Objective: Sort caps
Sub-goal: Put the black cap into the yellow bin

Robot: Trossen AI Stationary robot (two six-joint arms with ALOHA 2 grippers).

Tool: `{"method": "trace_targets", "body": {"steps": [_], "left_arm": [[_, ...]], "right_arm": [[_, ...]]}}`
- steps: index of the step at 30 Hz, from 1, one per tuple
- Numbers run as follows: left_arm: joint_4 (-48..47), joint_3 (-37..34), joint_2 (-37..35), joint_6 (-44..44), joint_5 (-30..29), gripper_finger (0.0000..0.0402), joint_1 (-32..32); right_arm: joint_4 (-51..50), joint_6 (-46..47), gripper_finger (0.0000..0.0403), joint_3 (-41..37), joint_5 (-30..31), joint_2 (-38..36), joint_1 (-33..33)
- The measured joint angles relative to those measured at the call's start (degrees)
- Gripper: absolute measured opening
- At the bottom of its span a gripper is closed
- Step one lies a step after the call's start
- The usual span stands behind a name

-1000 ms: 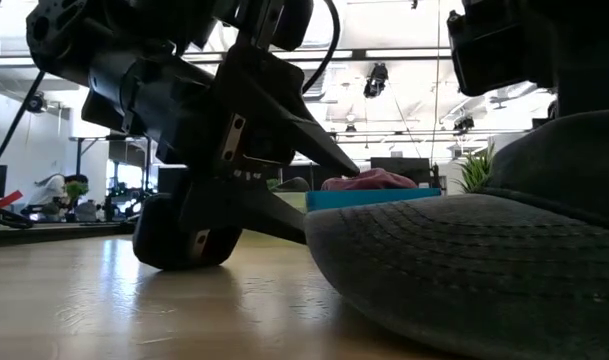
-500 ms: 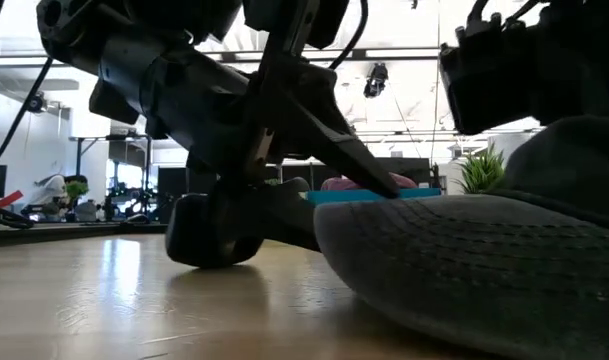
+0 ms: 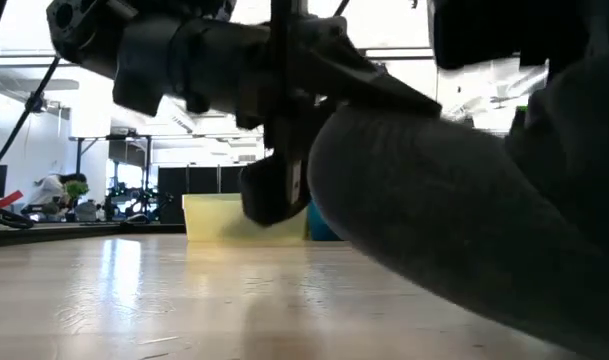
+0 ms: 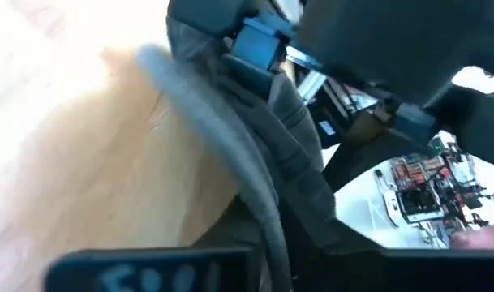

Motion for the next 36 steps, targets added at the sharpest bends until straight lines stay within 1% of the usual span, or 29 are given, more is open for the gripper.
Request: {"method": "trace_targets", "body": {"steps": [1, 4, 6, 9, 12, 14, 16, 19, 21, 24, 27, 32, 34, 36], "left_arm": [[-0.06, 0.00, -0.53, 0.59, 0.47, 0.0016, 0.24], [-1.36, -0.01, -3.16, 6.02, 0.71, 0.0013, 0.87], [-5.04, -0.02, -6.28, 10.82, 0.53, 0.0009, 1.40], [-15.36, 0.26, -12.78, 21.12, 0.46, 0.0006, 2.09], [-29.89, 2.98, -19.74, 36.30, -0.97, 0.0006, 1.99], [-40.69, 6.39, -23.27, 47.58, -4.26, 0.0006, 1.00], [-51.46, 10.38, -25.22, 60.19, -8.60, 0.0006, -0.81], [-64.81, 15.92, -25.15, 76.50, -18.43, 0.0006, -4.31], [-71.48, 17.76, -24.18, 84.94, -25.25, 0.0006, -6.35], [-76.02, 17.50, -22.77, 91.53, -34.03, 0.0006, -8.97], [-79.22, 15.32, -21.79, 93.15, -39.57, 0.0006, -11.65], [-80.18, 11.27, -20.59, 93.41, -42.42, 0.0006, -18.05], [-80.29, 10.20, -20.59, 93.36, -42.58, 0.0006, -20.44], [-82.71, 9.51, -20.59, 92.47, -41.34, 0.0006, -22.37]], "right_arm": [[-1.71, -0.92, 0.0226, 0.66, -0.01, -0.76, 0.00], [-9.31, -4.69, 0.0226, 2.95, 0.29, -3.98, -0.05], [-14.93, -7.80, 0.0226, 4.73, 1.06, -6.39, -0.13], [-24.88, -11.36, 0.0226, 8.66, 3.15, -10.97, -0.15], [-37.51, -12.78, 0.0226, 13.75, 6.32, -15.45, -0.12], [-45.71, -12.56, 0.0226, 17.32, 9.34, -18.05, 0.04], [-52.94, -10.45, 0.0226, 20.76, 13.37, -20.40, 0.47], [-61.47, -3.21, 0.0226, 24.11, 18.35, -23.39, 0.22], [-64.11, 2.70, 0.0226, 24.24, 18.57, -24.77, -0.74], [-63.78, 11.57, 0.0226, 21.59, 18.40, -26.20, -1.92], [-60.43, 17.18, 0.0226, 17.19, 18.36, -26.50, -2.13], [-48.33, 19.28, 0.0226, 7.13, 19.38, -24.06, -3.23], [-41.57, 20.32, 0.0226, 2.91, 20.44, -22.73, -4.46], [-33.45, 20.96, 0.0226, -1.28, 19.79, -21.03, -6.15]]}}
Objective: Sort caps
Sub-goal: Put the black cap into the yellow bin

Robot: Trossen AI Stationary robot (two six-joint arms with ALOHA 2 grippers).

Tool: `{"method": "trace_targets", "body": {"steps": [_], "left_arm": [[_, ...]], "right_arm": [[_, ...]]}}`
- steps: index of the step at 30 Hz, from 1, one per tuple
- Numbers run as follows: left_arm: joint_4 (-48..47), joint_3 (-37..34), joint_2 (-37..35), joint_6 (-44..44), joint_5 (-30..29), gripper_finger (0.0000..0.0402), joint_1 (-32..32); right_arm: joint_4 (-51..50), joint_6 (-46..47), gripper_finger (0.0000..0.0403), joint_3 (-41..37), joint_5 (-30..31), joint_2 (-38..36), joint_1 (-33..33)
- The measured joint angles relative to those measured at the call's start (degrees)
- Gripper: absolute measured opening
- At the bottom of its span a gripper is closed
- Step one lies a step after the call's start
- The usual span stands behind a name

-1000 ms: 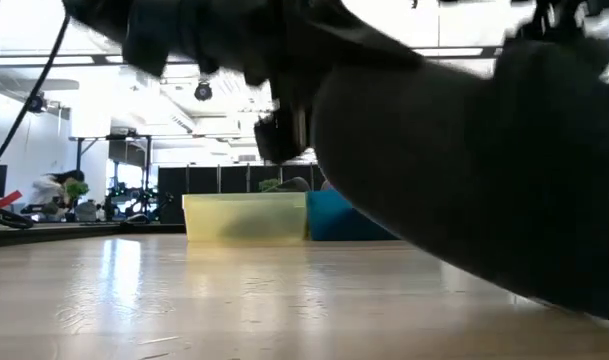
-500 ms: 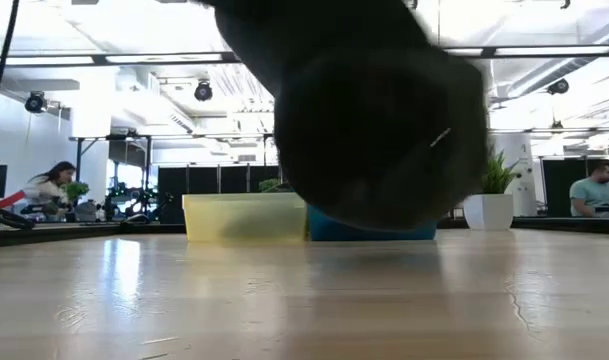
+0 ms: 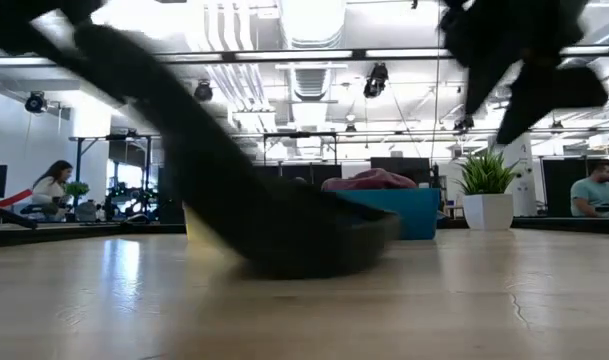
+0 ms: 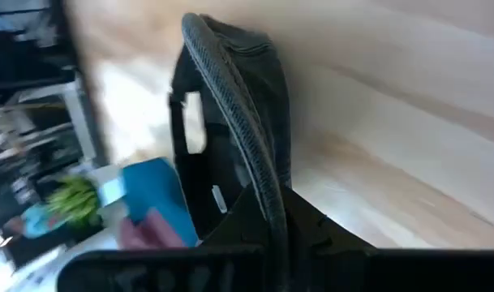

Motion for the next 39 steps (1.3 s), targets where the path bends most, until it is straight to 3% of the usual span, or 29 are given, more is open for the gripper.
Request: {"method": "trace_targets", "body": {"steps": [4, 7, 9, 12, 14, 16, 21, 24, 31, 35, 39], "left_arm": [[-9.38, 0.51, -0.13, -7.37, 10.67, 0.0005, -2.77], [-13.05, 0.53, -0.13, -12.52, 14.01, 0.0005, -3.56], [-16.49, 1.21, -0.13, -11.37, 10.95, 0.0005, -3.56], [-20.48, 4.42, -0.49, -6.37, -0.79, 0.0005, -3.15], [-21.35, 8.03, -1.19, -5.47, -4.35, 0.0005, -1.88], [-21.48, 10.55, -2.00, -6.91, -4.03, 0.0005, -0.85], [-22.48, 11.17, -2.51, 2.63, -8.14, 0.0005, -0.61], [-22.54, 11.99, -2.56, 3.66, -9.74, 0.0005, -0.78], [-22.33, 13.29, -2.56, 4.55, -16.73, 0.0005, -1.59], [-21.20, 12.94, -2.56, 4.60, -16.77, 0.0005, -3.10], [-20.27, 13.15, -2.42, 4.20, -16.57, 0.0005, -4.43]], "right_arm": [[20.11, -1.86, 0.0226, -4.92, -2.80, 3.46, -2.24], [29.96, -3.82, 0.0226, -4.53, -3.23, 5.51, -2.70], [32.64, -5.69, 0.0226, -2.22, -3.59, 7.08, -3.13], [32.22, -13.63, 0.0226, 3.06, -3.59, 9.47, -3.95], [31.20, -19.17, 0.0226, 7.42, -3.56, 10.64, -4.55], [27.27, -23.62, 0.0226, 12.38, -3.47, 11.65, -5.23], [11.49, -36.06, 0.0226, 24.90, -2.97, 16.14, -8.41], [3.86, -41.35, 0.0226, 30.13, -3.53, 20.50, -10.64], [3.61, -49.10, 0.0226, 36.92, -7.48, 30.77, -14.44], [3.07, -52.72, 0.0226, 41.46, -8.04, 35.85, -15.98], [-5.89, -58.71, 0.0226, 48.45, -14.28, 39.64, -17.67]]}}
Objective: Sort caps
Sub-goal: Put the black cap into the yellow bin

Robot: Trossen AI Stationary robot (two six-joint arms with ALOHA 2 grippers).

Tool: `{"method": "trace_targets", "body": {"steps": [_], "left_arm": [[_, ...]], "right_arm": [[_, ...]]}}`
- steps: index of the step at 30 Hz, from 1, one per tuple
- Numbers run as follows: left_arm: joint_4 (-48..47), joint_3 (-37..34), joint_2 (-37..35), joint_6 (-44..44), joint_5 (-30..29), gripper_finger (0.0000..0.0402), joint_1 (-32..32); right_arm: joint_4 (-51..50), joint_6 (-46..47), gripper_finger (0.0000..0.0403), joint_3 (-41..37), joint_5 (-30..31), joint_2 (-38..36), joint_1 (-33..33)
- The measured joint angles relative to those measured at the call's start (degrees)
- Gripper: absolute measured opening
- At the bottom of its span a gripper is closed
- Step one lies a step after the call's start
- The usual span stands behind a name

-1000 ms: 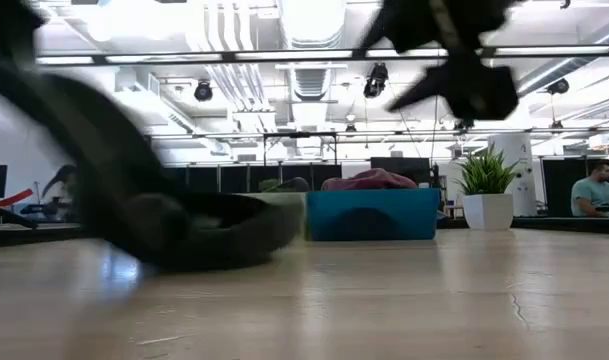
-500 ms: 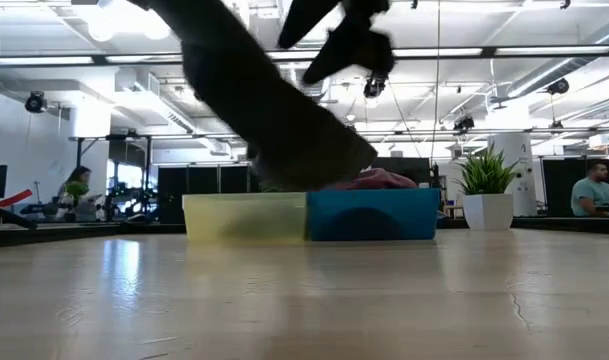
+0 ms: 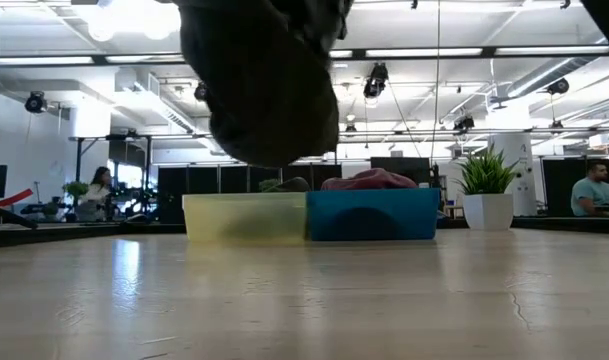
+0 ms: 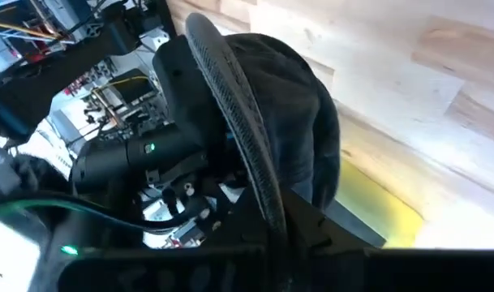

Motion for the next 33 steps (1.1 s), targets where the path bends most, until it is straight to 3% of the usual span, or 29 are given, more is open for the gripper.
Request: {"method": "trace_targets", "body": {"steps": [2, 4, 7, 13, 19, 23, 33], "left_arm": [[0.07, 0.00, 0.10, -0.22, 0.63, 0.0005, -0.20], [0.26, -0.02, 0.11, -1.00, 1.66, 0.0005, -0.26], [-0.17, -0.09, 0.22, -2.37, 3.63, 0.0005, -0.42], [-0.49, -0.12, 0.84, -3.05, 6.01, 0.0005, -0.03], [-0.29, -0.05, 0.84, -3.06, 0.61, 0.0005, 0.35], [0.67, -0.09, 0.91, -4.56, 1.24, 0.0005, 0.41], [-1.00, -0.11, 0.87, -9.26, -2.20, 0.0005, 1.40]], "right_arm": [[-9.45, -3.18, 0.0226, 3.86, 1.51, 1.29, -0.45], [-19.74, -5.56, 0.0226, 7.31, 8.78, 1.76, -0.47], [-23.79, -6.15, 0.0226, 10.46, 16.69, 0.82, -0.54], [-14.00, -4.92, 0.0226, 13.14, 8.74, -1.42, -1.43], [-7.09, -2.72, 0.0226, 10.04, 6.18, -0.18, -1.38], [-5.28, -2.19, 0.0226, 7.80, 2.98, 2.69, -1.15], [-10.05, -3.04, 0.0226, 4.86, 5.07, 3.77, -0.58]]}}
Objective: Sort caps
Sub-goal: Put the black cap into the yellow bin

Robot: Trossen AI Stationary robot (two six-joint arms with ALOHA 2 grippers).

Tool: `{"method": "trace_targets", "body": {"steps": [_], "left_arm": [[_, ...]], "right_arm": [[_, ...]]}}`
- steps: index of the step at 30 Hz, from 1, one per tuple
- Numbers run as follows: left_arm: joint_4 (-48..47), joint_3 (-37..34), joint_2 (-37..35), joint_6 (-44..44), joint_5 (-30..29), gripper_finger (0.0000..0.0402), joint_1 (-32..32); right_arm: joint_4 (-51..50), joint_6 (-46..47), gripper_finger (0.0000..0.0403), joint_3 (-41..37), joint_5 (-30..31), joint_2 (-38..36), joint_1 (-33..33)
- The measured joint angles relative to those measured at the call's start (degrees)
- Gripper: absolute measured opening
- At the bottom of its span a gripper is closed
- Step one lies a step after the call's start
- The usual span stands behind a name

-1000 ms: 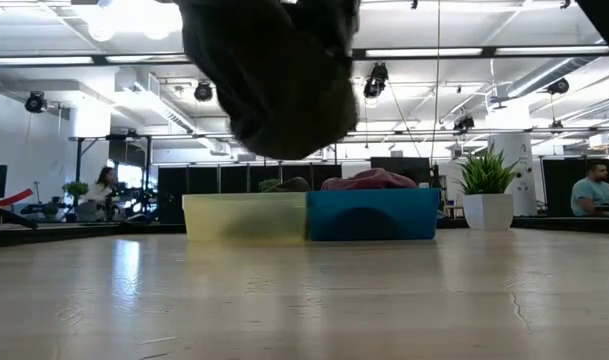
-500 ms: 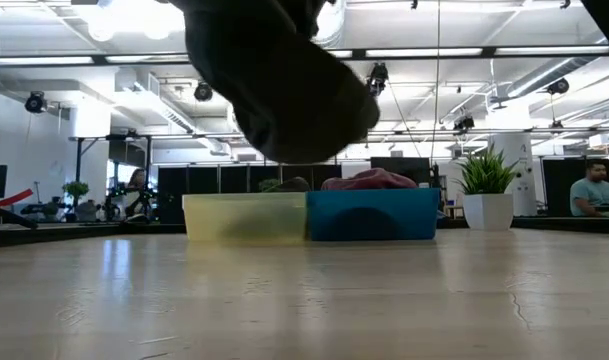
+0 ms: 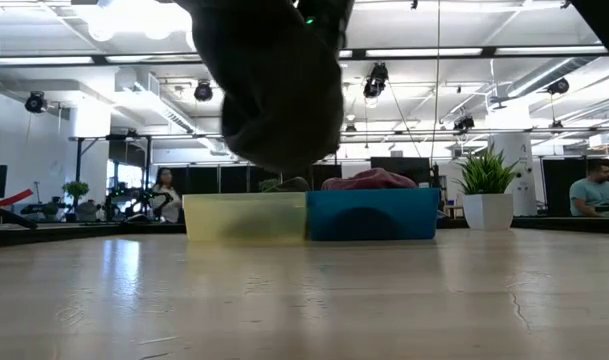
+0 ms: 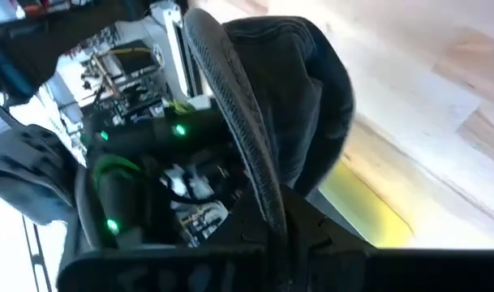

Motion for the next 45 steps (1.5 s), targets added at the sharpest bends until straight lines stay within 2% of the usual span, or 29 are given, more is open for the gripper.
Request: {"method": "trace_targets", "body": {"steps": [3, 5, 9, 11, 13, 17, 22, 28, 31, 34, 38, 45], "left_arm": [[-0.91, 0.00, 0.00, -1.33, 0.34, 0.0005, 0.77], [-1.30, 0.00, -0.07, -1.82, 2.97, 0.0005, 1.16], [-1.88, -0.06, -0.11, -3.15, 11.67, 0.0005, 1.79], [-2.20, -0.14, -0.11, -4.09, 14.01, 0.0005, 2.07], [-2.99, -0.15, -0.11, -5.26, 15.86, 0.0005, 2.54], [-6.12, -0.31, -0.11, -9.19, 24.09, 0.0008, 3.70], [-8.47, -1.11, 0.02, -12.08, 28.93, 0.0007, 4.01], [-11.45, -1.73, 0.02, -18.33, 44.62, 0.0007, 4.12], [-11.73, -2.34, 0.71, -22.28, 49.64, 0.0007, 4.12], [-11.57, -2.44, 1.51, -23.58, 46.37, 0.0007, 4.03], [-12.10, 0.38, 1.05, -21.61, 34.33, 0.0006, 4.07], [-18.64, 9.47, 0.55, -19.42, 18.66, 0.0005, 4.09]], "right_arm": [[-5.19, -1.74, 0.0226, 1.00, 7.06, -1.15, 0.82], [-5.36, -3.33, 0.0226, 1.49, 8.77, -2.39, 1.07], [-2.69, -3.99, 0.0226, 2.99, 6.02, -6.80, 1.12], [-0.81, -4.03, 0.0226, 3.27, 4.15, -9.48, 1.15], [-1.17, -3.40, 0.0226, 3.14, 4.90, -11.75, 1.16], [-5.10, 3.55, 0.0226, 1.11, 6.16, -15.08, 0.44], [-6.18, 11.94, 0.0226, -8.22, 3.57, -16.14, 0.02], [9.47, 19.14, 0.0226, -22.36, -3.99, -16.06, 0.63], [15.48, 22.50, 0.0226, -26.37, -5.89, -16.02, 0.84], [18.41, 24.28, 0.0226, -27.95, -7.41, -16.07, 1.30], [19.17, 24.36, 0.0226, -28.81, -7.57, -16.03, 1.69], [19.01, 21.53, 0.0226, -30.95, -5.71, -18.71, -0.03]]}}
